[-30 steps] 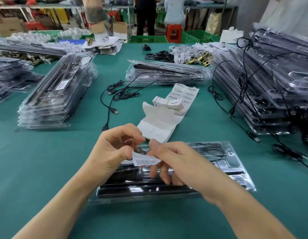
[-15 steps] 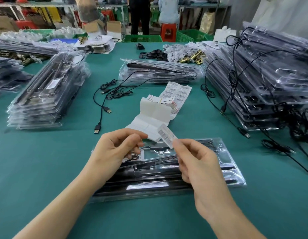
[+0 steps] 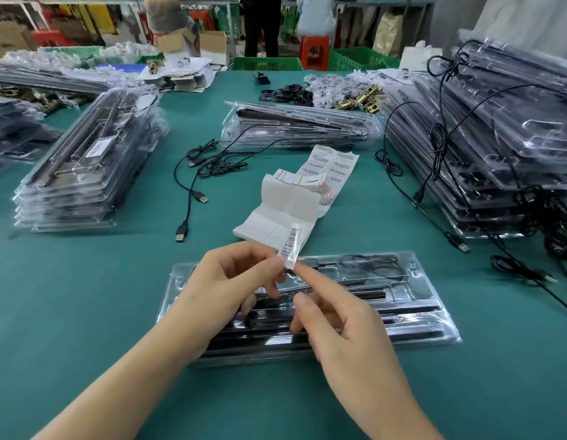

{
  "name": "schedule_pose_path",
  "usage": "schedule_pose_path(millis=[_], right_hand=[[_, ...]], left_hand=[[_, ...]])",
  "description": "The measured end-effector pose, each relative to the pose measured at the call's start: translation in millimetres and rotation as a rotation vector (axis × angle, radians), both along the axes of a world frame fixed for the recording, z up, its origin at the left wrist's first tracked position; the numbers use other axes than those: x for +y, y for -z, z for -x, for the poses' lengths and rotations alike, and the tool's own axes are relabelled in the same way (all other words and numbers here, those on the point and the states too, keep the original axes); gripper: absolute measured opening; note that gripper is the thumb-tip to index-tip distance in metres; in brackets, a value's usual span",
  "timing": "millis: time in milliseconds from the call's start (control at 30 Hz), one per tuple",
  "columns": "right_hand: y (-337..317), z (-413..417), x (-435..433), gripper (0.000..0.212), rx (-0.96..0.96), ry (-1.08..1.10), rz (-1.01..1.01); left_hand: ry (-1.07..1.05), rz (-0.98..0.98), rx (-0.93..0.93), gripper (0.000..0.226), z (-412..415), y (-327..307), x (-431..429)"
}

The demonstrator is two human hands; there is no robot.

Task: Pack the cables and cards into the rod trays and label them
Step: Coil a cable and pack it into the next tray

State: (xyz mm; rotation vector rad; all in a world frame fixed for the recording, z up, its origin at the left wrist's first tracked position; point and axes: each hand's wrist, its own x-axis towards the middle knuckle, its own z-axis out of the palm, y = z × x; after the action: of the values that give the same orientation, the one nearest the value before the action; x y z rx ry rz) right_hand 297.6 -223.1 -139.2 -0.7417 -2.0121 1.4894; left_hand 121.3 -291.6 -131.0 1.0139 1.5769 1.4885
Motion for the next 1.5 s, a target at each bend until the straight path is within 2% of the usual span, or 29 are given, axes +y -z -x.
schedule_pose_path(millis=[67,133,200,267,300,367,433,567,700,867,967,1033,1100,1200,1267,1500], right_hand=[[-2.5,-4.5,6.2,0.037,-0.056,0.026,-0.165],[-9.8,-9.7,19.9,0.019,-0.079,0.131,-0.239],[-19.3,-16.9,41.7,0.028,-0.080,0.179,-0.184],[-31.6,-22.8,63.7,0.039,-0.142,0.096,-0.093],[-36.4,-24.2,71.9,0.036,-0.210,0.036,-0.086],[-39.7,-24.9,84.1,0.020,-0.298,-0.026,-0.111],[-40.7,-26.3,93.1,0.012,-0.299,-0.019,-0.142],[-37.1,-28.8,109.0,0.009,-0.300,0.023,-0.124],[-30.3,-28.6,119.8,0.017,-0.309,0.026,-0.071],[-27.5,-29.7,135.6,0.016,-0.363,0.079,-0.133],[-25.2,-32.3,147.9,0.018,-0.415,0.158,-0.216],[-21.7,-34.7,153.0,0.019,-0.455,0.177,-0.217],[-16.8,-34.4,155.0,0.021,-0.508,0.168,-0.205],[-10.5,-30.3,154.6,0.024,-0.564,0.163,-0.214],[-8.7,-29.1,153.8,0.025,-0.577,0.163,-0.221],[-4.7,-33.1,150.8,0.025,-0.649,0.255,-0.303]], left_hand=[[0.017,-0.014,-0.054,0.017,-0.4,0.1,-0.4],[0.026,-0.008,-0.074,0.016,-0.8,-0.3,0.0],[0.050,0.037,0.047,0.018,0.4,-1.0,0.8],[0.107,0.078,0.216,0.023,-0.4,-2.8,4.2],[0.137,0.086,0.258,0.024,-2.3,-4.4,7.0],[0.190,0.105,0.317,0.023,-7.8,-10.1,12.9],[0.251,0.136,0.364,0.020,-11.7,-16.3,19.1],[0.346,0.201,0.394,0.015,-12.5,-25.4,33.0],[0.349,0.224,0.426,0.016,-16.1,-32.4,48.9],[0.248,0.252,0.487,0.018,-18.3,-27.6,70.6],[0.087,0.290,0.543,0.024,-15.5,-17.7,80.9],[-0.018,0.236,0.550,0.022,-15.4,-12.9,80.4],[-0.025,0.151,0.650,0.013,-21.8,-11.0,75.6],[0.111,0.060,0.947,0.024,-37.4,-5.3,67.8],[0.184,0.048,1.074,0.031,-45.8,-2.4,65.2],[0.320,0.146,1.306,0.046,-56.9,7.8,64.2]])
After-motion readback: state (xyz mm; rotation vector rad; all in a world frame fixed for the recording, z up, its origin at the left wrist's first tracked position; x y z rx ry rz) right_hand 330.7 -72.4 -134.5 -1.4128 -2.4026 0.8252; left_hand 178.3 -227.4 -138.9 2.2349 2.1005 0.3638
